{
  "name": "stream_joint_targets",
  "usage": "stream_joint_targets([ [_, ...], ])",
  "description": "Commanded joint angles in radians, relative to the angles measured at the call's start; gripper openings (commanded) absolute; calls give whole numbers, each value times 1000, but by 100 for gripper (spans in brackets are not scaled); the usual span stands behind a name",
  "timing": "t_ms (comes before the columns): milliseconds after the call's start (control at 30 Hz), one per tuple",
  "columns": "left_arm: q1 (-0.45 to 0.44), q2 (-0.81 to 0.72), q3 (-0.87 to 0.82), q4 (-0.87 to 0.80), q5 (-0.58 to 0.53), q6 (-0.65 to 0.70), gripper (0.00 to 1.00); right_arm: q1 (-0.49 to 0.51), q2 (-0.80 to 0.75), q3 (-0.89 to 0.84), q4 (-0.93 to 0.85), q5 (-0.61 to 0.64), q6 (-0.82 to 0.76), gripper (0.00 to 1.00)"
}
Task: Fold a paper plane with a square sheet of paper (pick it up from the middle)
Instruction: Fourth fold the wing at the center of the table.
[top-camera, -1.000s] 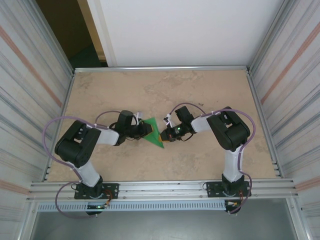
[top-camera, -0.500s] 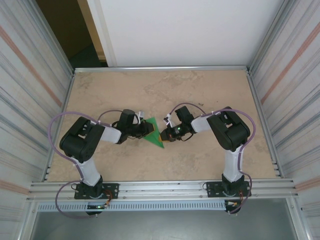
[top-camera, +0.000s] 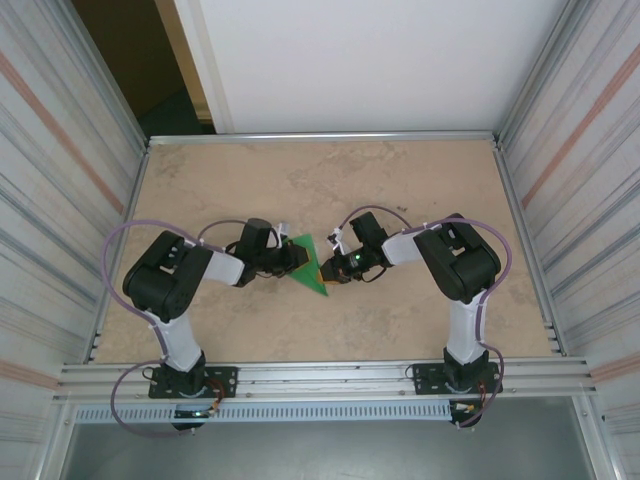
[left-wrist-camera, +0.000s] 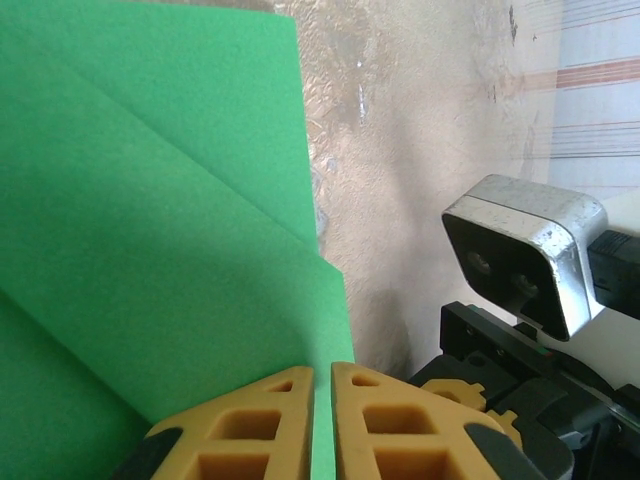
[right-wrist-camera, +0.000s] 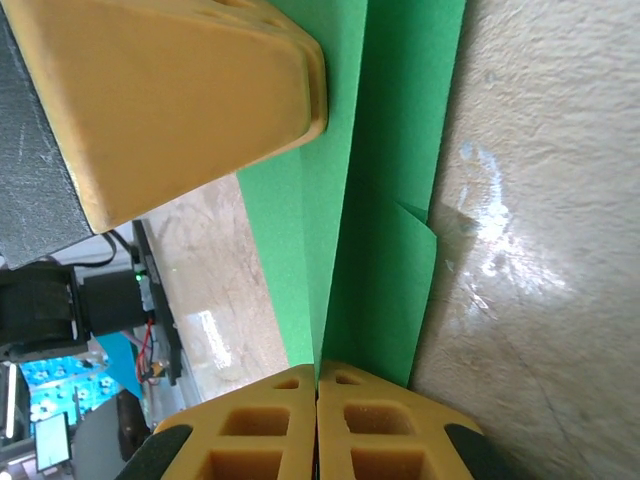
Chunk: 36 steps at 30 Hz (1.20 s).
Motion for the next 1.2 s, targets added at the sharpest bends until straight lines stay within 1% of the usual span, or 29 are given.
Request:
stream_joint_targets([
  [0, -2, 18, 25, 2, 26, 17, 13, -1, 66, -52, -127, 179, -26, 5],
  [233, -2, 23, 36, -5, 30, 22, 13, 9, 64, -54, -142, 212, -50, 3],
  [367, -2, 28, 42, -6, 35, 22, 13, 14, 54, -73, -121, 238, -61, 0],
  [533, -1, 20, 40, -8, 34, 25, 13, 17, 40, -106, -68, 260, -60, 0],
  [800, 0, -65, -3, -6, 10, 28, 14, 14, 21, -151, 15, 270, -28, 0],
  [1167, 0, -38, -43, 42, 10, 4, 14, 11, 21, -152, 14, 277, -20, 0],
])
